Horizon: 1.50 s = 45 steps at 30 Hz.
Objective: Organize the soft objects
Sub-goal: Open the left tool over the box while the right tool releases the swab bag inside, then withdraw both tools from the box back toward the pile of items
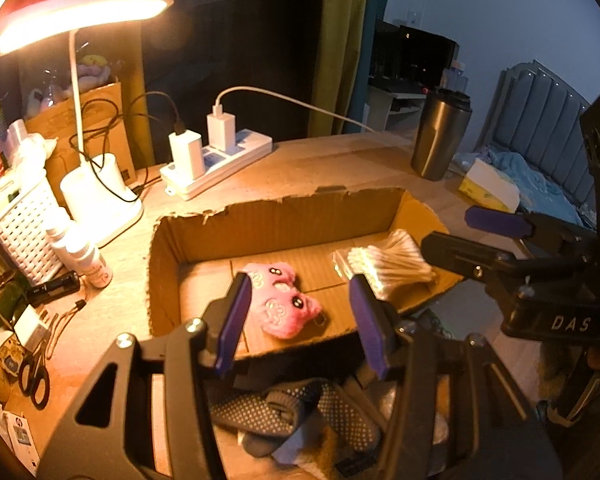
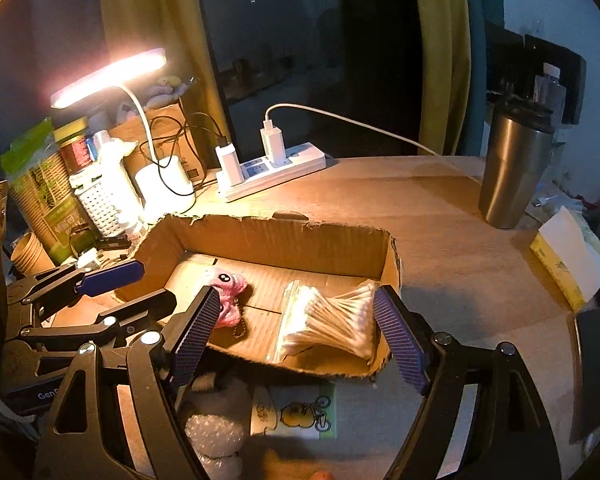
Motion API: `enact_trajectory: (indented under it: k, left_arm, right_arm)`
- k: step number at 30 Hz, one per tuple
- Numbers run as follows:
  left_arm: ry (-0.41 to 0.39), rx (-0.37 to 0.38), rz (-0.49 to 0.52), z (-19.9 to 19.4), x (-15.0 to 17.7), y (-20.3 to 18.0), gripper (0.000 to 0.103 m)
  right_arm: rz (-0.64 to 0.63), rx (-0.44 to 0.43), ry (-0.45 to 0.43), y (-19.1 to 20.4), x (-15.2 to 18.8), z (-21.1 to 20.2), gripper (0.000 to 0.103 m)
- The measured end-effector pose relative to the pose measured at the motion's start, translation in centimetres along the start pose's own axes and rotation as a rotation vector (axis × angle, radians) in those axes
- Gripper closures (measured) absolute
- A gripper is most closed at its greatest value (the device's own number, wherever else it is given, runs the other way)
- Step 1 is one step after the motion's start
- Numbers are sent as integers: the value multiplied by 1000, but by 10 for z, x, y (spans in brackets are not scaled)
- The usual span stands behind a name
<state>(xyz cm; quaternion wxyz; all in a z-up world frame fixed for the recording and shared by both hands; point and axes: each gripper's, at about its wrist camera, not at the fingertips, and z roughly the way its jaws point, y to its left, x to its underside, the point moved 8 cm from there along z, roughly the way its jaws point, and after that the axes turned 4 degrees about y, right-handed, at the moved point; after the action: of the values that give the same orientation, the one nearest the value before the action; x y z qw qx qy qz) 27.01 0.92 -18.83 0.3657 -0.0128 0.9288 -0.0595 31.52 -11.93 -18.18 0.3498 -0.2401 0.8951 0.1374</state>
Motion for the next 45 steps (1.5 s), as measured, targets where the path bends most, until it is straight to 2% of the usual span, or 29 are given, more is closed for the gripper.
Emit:
enact_trajectory:
  k: [7,8,9,10,14,27,40,45]
  left_arm:
    - [-29,-14,-1,-18,7,1,48]
    - [-33,-16,-2,-20,9,1,42]
    - [-37,-17,-4,-23,10,2,25]
    - [-43,-17,-8,-26,12,3,21]
    - [-67,-16,-19,-38,21,5,21]
    - [-63,-22,-49,-59,65,16,21]
    - [-30,-24,-74,-54,105,17,21]
    - [17,-30,-74,-39,120,12,21]
  right_arm:
    - [-7,7,-18,8,7,-16,21]
    - [-8,8,-20,10,8,-18,21]
    - [-10,10,-22,11,10,-20,21]
    - [-12,11,-24,12,11,-22,21]
    - [-17,16,-27,17,20,-31,21]
    - [-29,18,-7,41,59,-39,21]
    - [-40,12,59,49,104,-23,21]
    - [-28,-14,119,46,127,-4,34]
